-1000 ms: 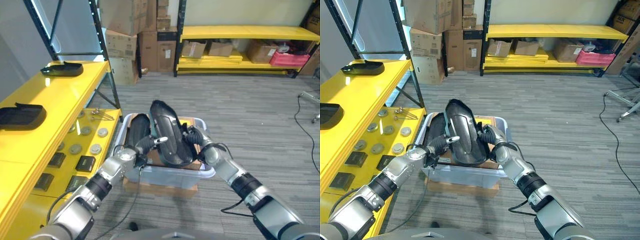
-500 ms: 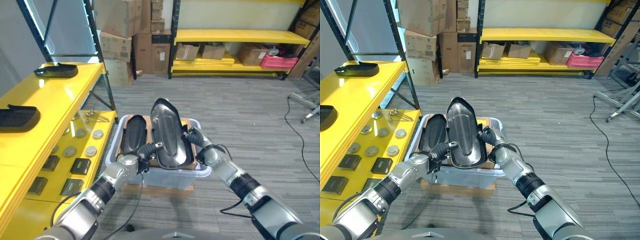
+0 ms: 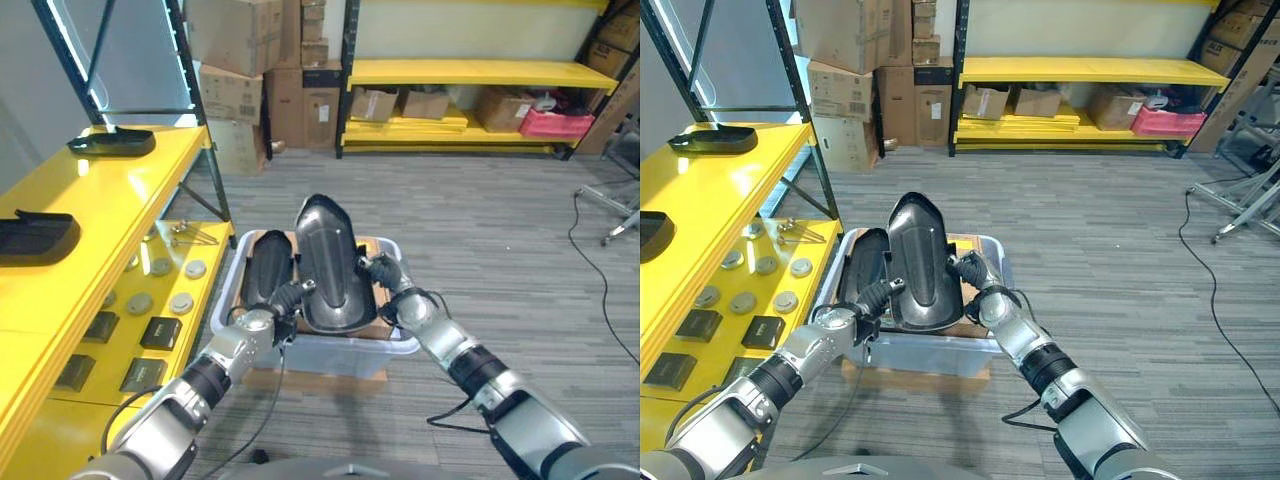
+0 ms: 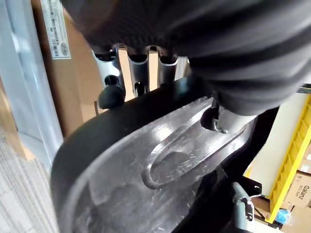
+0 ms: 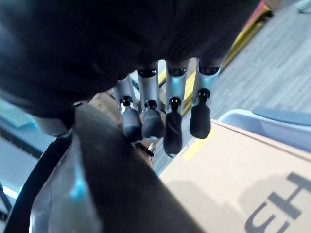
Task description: Move parts from the plastic box to the shelf.
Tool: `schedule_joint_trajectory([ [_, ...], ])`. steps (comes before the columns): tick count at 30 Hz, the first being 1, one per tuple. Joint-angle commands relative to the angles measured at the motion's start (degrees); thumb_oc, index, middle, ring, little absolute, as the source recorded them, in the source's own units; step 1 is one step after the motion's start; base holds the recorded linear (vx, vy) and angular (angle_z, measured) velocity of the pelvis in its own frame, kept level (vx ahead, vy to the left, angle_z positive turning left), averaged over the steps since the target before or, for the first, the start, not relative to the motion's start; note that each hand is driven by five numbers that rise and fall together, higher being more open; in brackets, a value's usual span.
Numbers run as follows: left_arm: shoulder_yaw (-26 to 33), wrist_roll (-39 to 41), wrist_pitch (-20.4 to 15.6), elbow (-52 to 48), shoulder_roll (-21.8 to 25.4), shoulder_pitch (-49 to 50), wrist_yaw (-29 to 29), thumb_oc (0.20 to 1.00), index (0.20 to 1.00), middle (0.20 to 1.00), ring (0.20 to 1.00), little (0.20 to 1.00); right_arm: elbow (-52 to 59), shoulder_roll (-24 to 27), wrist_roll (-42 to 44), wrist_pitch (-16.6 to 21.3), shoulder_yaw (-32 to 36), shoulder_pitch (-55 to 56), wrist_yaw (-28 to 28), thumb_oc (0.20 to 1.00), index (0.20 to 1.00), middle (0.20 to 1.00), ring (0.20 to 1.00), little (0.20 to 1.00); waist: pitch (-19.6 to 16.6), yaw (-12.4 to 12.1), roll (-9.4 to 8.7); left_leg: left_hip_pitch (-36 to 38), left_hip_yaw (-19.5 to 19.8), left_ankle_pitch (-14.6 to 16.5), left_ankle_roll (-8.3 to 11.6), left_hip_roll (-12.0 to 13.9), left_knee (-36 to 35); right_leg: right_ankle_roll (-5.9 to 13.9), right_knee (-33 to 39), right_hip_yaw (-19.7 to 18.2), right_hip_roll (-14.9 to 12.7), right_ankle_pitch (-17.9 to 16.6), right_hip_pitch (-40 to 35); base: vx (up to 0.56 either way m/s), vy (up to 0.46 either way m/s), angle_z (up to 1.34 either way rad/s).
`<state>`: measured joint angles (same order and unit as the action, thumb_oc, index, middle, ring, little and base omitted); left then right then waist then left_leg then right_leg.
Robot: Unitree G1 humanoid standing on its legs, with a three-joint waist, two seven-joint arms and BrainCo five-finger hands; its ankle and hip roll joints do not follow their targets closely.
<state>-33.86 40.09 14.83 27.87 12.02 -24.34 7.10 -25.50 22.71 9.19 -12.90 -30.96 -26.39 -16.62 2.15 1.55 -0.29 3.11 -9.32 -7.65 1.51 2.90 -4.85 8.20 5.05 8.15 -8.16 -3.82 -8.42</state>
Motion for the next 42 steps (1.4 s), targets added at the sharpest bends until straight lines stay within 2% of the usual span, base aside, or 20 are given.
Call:
schedule_joint_trajectory([
  [1,0.0,-1.8,-7.5,-2.1,-6.6,-8.5,-0.4,0.2,0.2,0.2,0.2,0.2,1.6,-5.6,14.6,2.0,1.2,-7.1,-3.5,1.0,1.0,1.0,1.0,1.0,-1.2,-2.8,0.51,5.0,2.1,7.6,-0.13,0.0,1.1,0.95,0.0,3.0,0.5,-0.6,3.1,0.0,0.0,0.0],
  [5,1.4,-1.3,-6.4,-4.0,-5.7,-9.5,0.6,0.2,0.2,0.2,0.2,0.2,0.2,-6.1,13.8,2.5,3.3,-7.2,-5.2,1.0,1.0,1.0,1.0,1.0,-1.3,-3.1,0.78,4.9,2.3,7.6,-0.19,-0.1,1.2,0.96,0.0,3.3,0.4,-0.6,3.1,0.0,0.0,0.0],
  [8,2.6,1.1,-6.7,-5.5,-5.0,-10.5,2.5,0.2,0.2,0.2,0.2,0.2,-1.0,-5.1,17.0,3.6,5.2,-7.2,-7.4,1.0,1.0,1.0,1.0,1.0,-1.3,-3.0,0.95,4.9,2.4,7.5,-0.23,-0.2,1.1,1.03,0.0,3.3,0.3,-0.6,3.1,0.0,0.0,0.0],
  [14,4.4,0.5,-7.4,-7.3,-3.9,-12.2,4.5,0.2,0.2,0.2,0.2,0.2,-2.0,-3.7,18.9,6.5,8.0,-6.6,-9.6,1.0,1.0,1.0,1.0,1.0,-1.3,-2.6,0.87,5.0,2.3,7.3,-0.15,-0.1,0.8,1.08,0.0,3.3,0.4,-0.7,3.1,0.0,0.0,0.0],
  [21,7.3,0.2,-7.6,-10.8,-1.3,-13.0,7.6,0.2,0.2,0.2,0.2,0.2,1.4,-1.3,17.0,9.9,12.7,-4.9,-13.1,1.0,1.0,1.0,1.0,1.0,-1.4,-2.0,0.99,4.9,2.0,7.0,-0.09,0.0,0.6,1.05,0.0,3.1,0.5,-0.7,3.4,0.0,0.0,0.0],
  [23,9.0,-0.5,-9.1,-11.6,0.4,-12.8,8.1,0.2,0.2,0.2,0.2,0.2,3.6,0.5,15.3,11.1,15.4,-3.2,-13.8,1.0,1.0,1.0,1.0,1.0,-1.4,-1.6,1.03,5.0,1.8,7.0,-0.09,0.0,0.3,1.07,0.0,3.0,0.6,-0.6,3.5,-0.02,0.0,0.0],
  [27,13.8,-5.0,-11.8,-15.7,5.6,-10.9,7.2,0.2,0.2,0.2,0.2,0.2,7.1,4.4,12.4,11.8,21.1,2.0,-11.5,1.0,1.0,1.0,1.0,1.0,-1.5,-1.2,1.04,4.8,1.8,7.0,-0.06,-0.1,0.1,1.18,0.0,2.9,0.6,-0.5,3.9,0.0,0.0,0.0],
  [30,16.8,-5.9,-12.2,-19.2,8.9,-9.0,7.2,0.2,0.2,0.2,0.2,0.2,7.8,6.0,10.9,11.3,24.0,6.0,-11.0,1.0,1.0,1.0,1.0,1.0,-1.7,-1.2,1.03,4.5,1.8,6.9,-0.07,-0.1,0.0,1.31,0.0,3.0,0.5,-0.4,4.2,-0.03,0.001,-0.02],
  [33,21.8,-7.2,-13.0,-23.1,12.7,-4.6,7.6,0.2,0.2,0.2,0.2,0.2,8.6,7.0,5.2,11.3,27.6,13.3,-10.5,1.0,1.0,1.0,1.0,1.0,-1.7,-1.1,1.03,4.0,1.7,6.7,-0.16,-0.1,-0.2,1.43,0.0,3.2,0.5,-0.4,4.6,-0.05,0.011,-0.02],
  [39,33.4,-9.8,-16.6,-24.9,20.0,5.4,7.0,0.2,0.2,0.2,0.2,0.2,6.2,6.6,3.7,8.5,33.9,23.6,-10.0,1.0,1.0,1.0,1.0,1.0,-1.8,-1.5,1.1,2.7,1.9,6.7,-0.07,-0.2,-0.2,1.71,0.0,3.4,0.3,-0.4,5.6,-0.06,0.025,-0.06],
  [42,40.1,-9.6,-17.3,-25.4,23.1,10.7,6.8,0.2,0.2,0.2,0.2,0.2,1.2,5.3,1.4,5.8,34.8,27.2,-7.0,1.0,1.0,1.0,1.0,1.0,-1.7,-2.5,1.12,1.7,2.3,6.6,0.03,-0.5,-0.2,1.98,0.0,4.2,-0.1,-0.4,6.0,-0.07,0.055,-0.03],
])
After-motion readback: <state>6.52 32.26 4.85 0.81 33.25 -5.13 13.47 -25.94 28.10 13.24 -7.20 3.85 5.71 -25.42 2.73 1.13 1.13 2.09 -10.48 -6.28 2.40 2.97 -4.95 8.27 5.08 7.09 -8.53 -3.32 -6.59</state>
